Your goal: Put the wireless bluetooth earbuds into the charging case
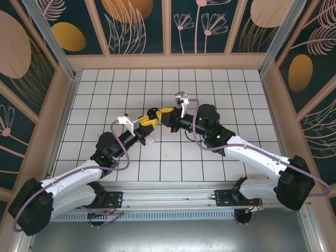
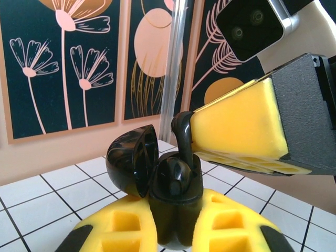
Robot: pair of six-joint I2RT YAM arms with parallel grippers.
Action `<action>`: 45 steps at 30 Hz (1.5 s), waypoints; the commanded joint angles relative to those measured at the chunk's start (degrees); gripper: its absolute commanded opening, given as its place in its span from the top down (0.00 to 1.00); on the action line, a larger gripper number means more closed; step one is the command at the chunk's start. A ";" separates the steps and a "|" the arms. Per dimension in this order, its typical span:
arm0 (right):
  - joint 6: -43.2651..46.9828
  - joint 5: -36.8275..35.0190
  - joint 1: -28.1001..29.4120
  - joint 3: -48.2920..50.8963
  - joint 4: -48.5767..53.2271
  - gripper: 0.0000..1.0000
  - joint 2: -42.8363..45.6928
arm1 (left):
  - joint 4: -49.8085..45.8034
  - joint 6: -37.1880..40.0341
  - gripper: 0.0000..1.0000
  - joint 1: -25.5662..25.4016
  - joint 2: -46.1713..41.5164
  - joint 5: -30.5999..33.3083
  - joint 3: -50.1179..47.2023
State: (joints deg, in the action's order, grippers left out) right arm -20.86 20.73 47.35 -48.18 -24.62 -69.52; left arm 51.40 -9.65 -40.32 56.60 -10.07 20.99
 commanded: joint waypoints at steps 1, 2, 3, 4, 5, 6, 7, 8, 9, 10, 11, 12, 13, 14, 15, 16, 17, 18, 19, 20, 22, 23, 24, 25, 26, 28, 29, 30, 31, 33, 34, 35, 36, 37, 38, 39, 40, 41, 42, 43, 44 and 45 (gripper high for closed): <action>3.07 3.38 0.76 1.15 2.54 0.88 1.89 | 2.57 0.11 1.00 -0.11 -1.36 1.01 0.46; 3.49 3.67 0.72 1.07 2.86 0.87 2.01 | 2.51 0.07 1.00 -0.10 -1.40 1.01 0.54; 3.87 4.08 0.72 1.01 3.17 0.87 2.01 | 2.47 0.07 1.00 -0.11 -1.33 0.94 0.62; 4.19 4.35 0.71 0.82 3.49 0.88 1.99 | 2.48 0.15 1.00 -0.11 -1.25 0.88 0.72; 4.46 4.77 0.72 0.60 3.90 0.87 1.85 | 2.44 0.08 1.00 -0.09 -1.14 0.74 0.83; 4.83 4.97 0.71 0.31 4.50 0.88 1.77 | 2.48 0.06 1.00 -0.11 -0.94 0.66 0.88; 5.03 5.21 0.73 0.00 5.13 0.87 1.58 | 2.33 0.03 1.00 -0.07 -0.90 0.58 0.89; 5.45 5.49 0.72 -0.38 5.93 0.88 1.42 | 2.36 0.07 1.00 -0.09 -0.88 0.49 1.00; 5.85 5.82 0.72 -0.76 6.66 0.87 1.22 | 2.26 0.11 1.00 -0.03 -0.79 0.40 1.08; 6.21 5.96 0.72 -1.06 7.32 0.88 1.13 | 2.24 0.11 1.00 -0.11 -0.79 0.33 1.10; 6.64 5.99 0.72 -1.42 8.16 0.87 1.08 | 2.04 0.26 1.00 -0.09 -0.79 0.31 1.23; 7.12 5.99 0.72 -1.71 8.71 0.87 1.04 | 1.90 0.33 1.00 -0.11 -0.86 0.31 1.24; 7.53 5.90 0.72 -1.92 9.59 0.87 0.96 | 1.67 0.33 1.00 -0.09 -0.86 0.27 1.38; 7.80 5.81 0.72 -2.17 10.23 0.87 0.96 | 1.46 0.41 1.00 -0.07 -0.88 0.22 1.53; 8.01 5.90 0.75 -2.16 10.46 0.87 0.92 | 1.31 0.38 1.00 -0.09 -0.88 0.17 1.58; 8.20 5.83 0.70 -2.18 10.68 0.86 0.96 | 1.24 0.34 1.00 -0.11 -0.96 0.13 1.62; 8.35 5.81 0.66 -2.17 10.80 0.86 0.96 | 1.24 0.37 1.00 -0.11 -1.05 0.13 1.60; 8.53 5.81 0.72 -2.12 10.91 0.86 0.85 | 1.25 0.31 1.00 -0.07 -1.13 0.14 1.59; 8.64 5.73 0.71 -1.98 10.99 0.86 0.85 | 1.24 0.37 1.00 -0.09 -1.22 0.22 1.60; 8.71 5.81 0.77 -1.93 10.98 0.85 0.79 | 1.17 0.37 1.00 -0.07 -1.29 0.30 1.60; 8.94 5.86 0.68 -1.78 10.99 0.84 0.75 | 0.91 0.41 1.00 -0.11 -1.46 0.55 1.62; 9.04 5.87 0.72 -1.74 11.15 0.83 0.70 | 0.81 0.42 1.00 -0.11 -1.61 0.66 1.59; 9.10 5.90 0.72 -1.75 11.30 0.82 0.70 | 0.85 0.42 1.00 -0.09 -1.67 0.79 1.56; 9.22 5.90 0.72 -1.83 11.51 0.82 0.70 | 0.89 0.41 1.00 -0.06 -1.75 0.81 1.42; 9.24 5.90 0.73 -1.82 11.70 0.82 0.56 | 0.90 0.42 1.00 -0.11 -1.83 0.92 1.40; 9.34 5.90 0.73 -1.93 11.95 0.82 0.51 | 0.82 0.36 1.00 -0.11 -1.84 0.85 1.50; 9.35 5.82 0.72 -2.12 12.16 0.82 0.47 | 0.81 0.50 1.00 -0.11 -1.84 0.82 1.53; 9.37 5.81 0.71 -2.18 12.27 0.82 0.48 | 0.73 0.51 1.00 -0.11 -1.84 0.75 1.58; 9.38 5.80 0.72 -2.47 12.45 0.81 0.52 | 0.72 0.54 1.00 -0.11 -1.84 0.75 1.60; 9.36 5.47 0.64 -2.68 12.67 0.72 0.66 | 0.55 0.61 1.00 -0.11 -1.75 0.70 1.59; 9.28 5.34 0.64 -2.63 12.58 0.69 0.80 | 0.38 0.68 1.00 -0.11 -1.72 0.77 1.59; 9.26 5.14 0.59 -2.55 12.49 0.67 1.04 | 0.37 0.68 1.00 -0.11 -1.71 0.81 1.56; 9.15 5.02 0.55 -2.58 12.49 0.65 1.19 | 0.37 0.68 1.00 -0.10 -1.75 0.83 1.47; 9.17 4.81 0.55 -2.57 12.49 0.64 1.39 | 0.37 0.73 1.00 -0.10 -1.84 0.84 1.43; 9.08 4.71 0.55 -2.62 12.58 0.64 1.64 | 0.37 0.77 1.00 -0.11 -1.93 0.90 1.34; 8.98 4.67 0.49 -2.69 12.67 0.63 1.81 | 0.28 0.71 1.00 -0.11 -2.00 0.92 1.34; 8.80 4.67 0.46 -2.74 12.83 0.62 2.05 | 0.23 0.87 1.00 -0.11 -2.07 1.01 1.33; 8.53 4.67 0.34 -3.05 13.14 0.62 2.28 | 0.11 0.95 1.00 -0.11 -2.25 1.13 1.33; 8.48 4.59 0.37 -3.41 13.61 0.61 2.59 | -0.10 1.04 1.00 -0.11 -2.30 1.10 1.33; 8.23 4.50 0.29 -3.91 14.32 0.60 2.99 | -0.32 1.18 1.00 -0.07 -2.60 1.20 1.35; 8.03 4.29 0.13 -4.53 15.29 0.59 3.39 | -0.70 1.25 1.00 -0.11 -2.78 1.34 1.33; 7.88 4.04 0.05 -5.22 16.28 0.58 3.72 | -1.07 1.38 1.00 -0.11 -2.97 1.44 1.37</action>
State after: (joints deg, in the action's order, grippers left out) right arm -12.45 23.92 47.35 -50.92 -12.58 -67.75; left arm 47.59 -9.32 -40.62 55.51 -9.78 20.99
